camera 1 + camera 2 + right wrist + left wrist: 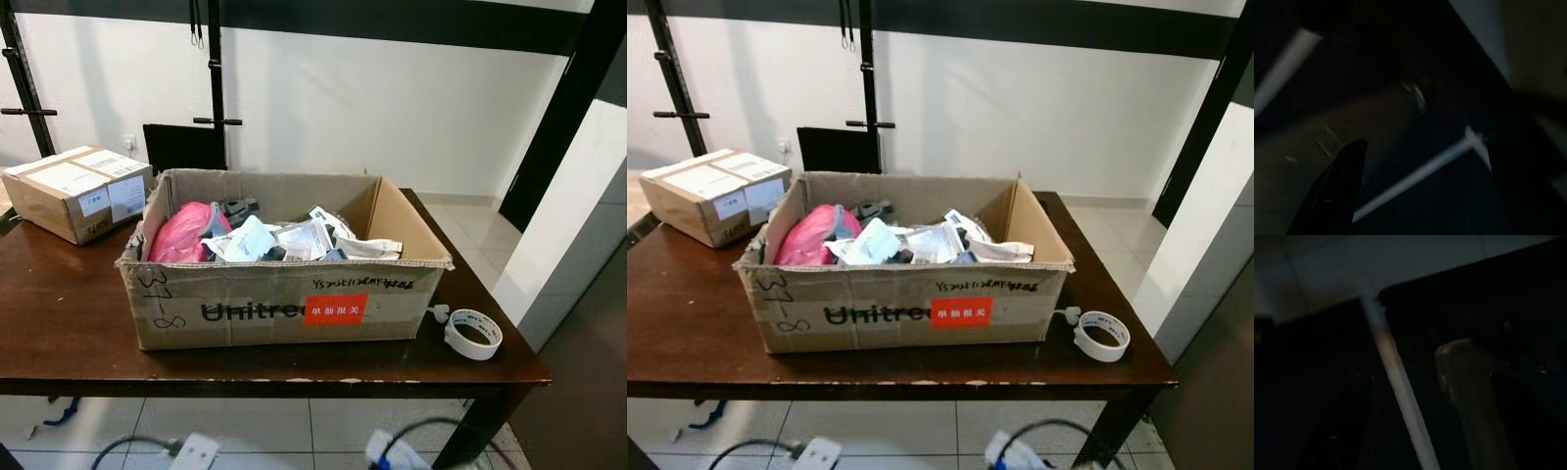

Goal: Picking trash to rubbish bin

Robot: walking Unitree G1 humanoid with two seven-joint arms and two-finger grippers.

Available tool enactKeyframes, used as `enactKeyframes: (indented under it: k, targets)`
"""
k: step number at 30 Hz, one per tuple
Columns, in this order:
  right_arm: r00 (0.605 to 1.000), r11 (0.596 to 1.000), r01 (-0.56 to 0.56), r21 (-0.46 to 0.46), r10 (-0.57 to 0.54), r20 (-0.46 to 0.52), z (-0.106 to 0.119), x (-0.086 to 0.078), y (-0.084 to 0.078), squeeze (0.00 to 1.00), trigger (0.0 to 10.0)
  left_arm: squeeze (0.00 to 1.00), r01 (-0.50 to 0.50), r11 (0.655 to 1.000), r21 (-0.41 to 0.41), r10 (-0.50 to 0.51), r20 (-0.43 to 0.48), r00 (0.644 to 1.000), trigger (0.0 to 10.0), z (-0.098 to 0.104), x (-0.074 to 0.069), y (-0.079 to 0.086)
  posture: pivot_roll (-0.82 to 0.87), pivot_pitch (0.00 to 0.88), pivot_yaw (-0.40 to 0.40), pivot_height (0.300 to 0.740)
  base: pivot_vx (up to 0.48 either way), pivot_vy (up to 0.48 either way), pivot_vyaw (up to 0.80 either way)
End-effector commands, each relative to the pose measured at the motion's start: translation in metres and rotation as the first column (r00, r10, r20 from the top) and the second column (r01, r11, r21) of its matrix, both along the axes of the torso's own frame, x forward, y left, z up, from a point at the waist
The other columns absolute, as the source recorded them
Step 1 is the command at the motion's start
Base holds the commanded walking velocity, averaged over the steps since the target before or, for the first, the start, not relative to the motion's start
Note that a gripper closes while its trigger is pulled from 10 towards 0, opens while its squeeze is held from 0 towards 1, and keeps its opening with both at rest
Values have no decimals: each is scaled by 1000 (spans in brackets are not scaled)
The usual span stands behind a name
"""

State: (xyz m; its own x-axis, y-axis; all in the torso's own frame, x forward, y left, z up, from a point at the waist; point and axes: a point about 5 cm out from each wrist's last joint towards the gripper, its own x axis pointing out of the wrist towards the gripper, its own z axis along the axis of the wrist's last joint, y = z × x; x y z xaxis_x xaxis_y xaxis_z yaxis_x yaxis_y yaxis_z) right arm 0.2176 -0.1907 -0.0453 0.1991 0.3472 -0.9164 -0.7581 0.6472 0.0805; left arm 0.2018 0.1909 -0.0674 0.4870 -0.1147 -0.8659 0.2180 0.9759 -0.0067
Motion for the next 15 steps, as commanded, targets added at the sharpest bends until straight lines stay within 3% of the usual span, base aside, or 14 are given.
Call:
enactKeyframes:
  k: [1,3,6,7,9,10,13,15]
  targets:
    - [994,994,89,-69,-84,69,-13,-9,-4,0,10000,0,-84,996,-25,84,13,996,10000,-4,-6,2,58,46,-61,740,0,0,0]
    - [987,988,139,-73,-132,92,-16,-11,-3,0,10000,0,-109,993,-32,110,24,994,10000,-4,-6,4,57,45,-61,740,0,0,0]
    - [911,913,403,-58,-395,117,-25,-17,-4,0,10000,0,-200,979,-48,201,22,979,10000,-6,-9,12,56,39,-57,740,0,0,0]
    - [911,913,403,-58,-395,117,-25,-17,-4,0,10000,0,-200,979,-48,201,22,979,10000,-6,-9,12,56,39,-57,740,0,0,0]
    - [858,859,507,-69,-496,130,-28,-20,-6,0,10000,0,-214,975,-56,217,37,976,10000,-6,-9,13,66,26,-59,740,0,0,0]
    - [858,859,507,-69,-496,130,-28,-20,-6,0,10000,0,-214,975,-56,217,37,976,10000,-6,-9,13,66,26,-59,740,0,0,0]
    - [794,796,603,-46,-594,131,-34,-28,-4,0,10000,0,-271,958,-99,281,104,954,10000,-3,-5,12,66,9,-59,740,0,0,0]
    - [782,785,618,-35,-609,135,-35,-29,-3,0,10000,0,-283,953,-107,295,120,948,10000,-3,-4,11,66,7,-60,740,0,0,0]
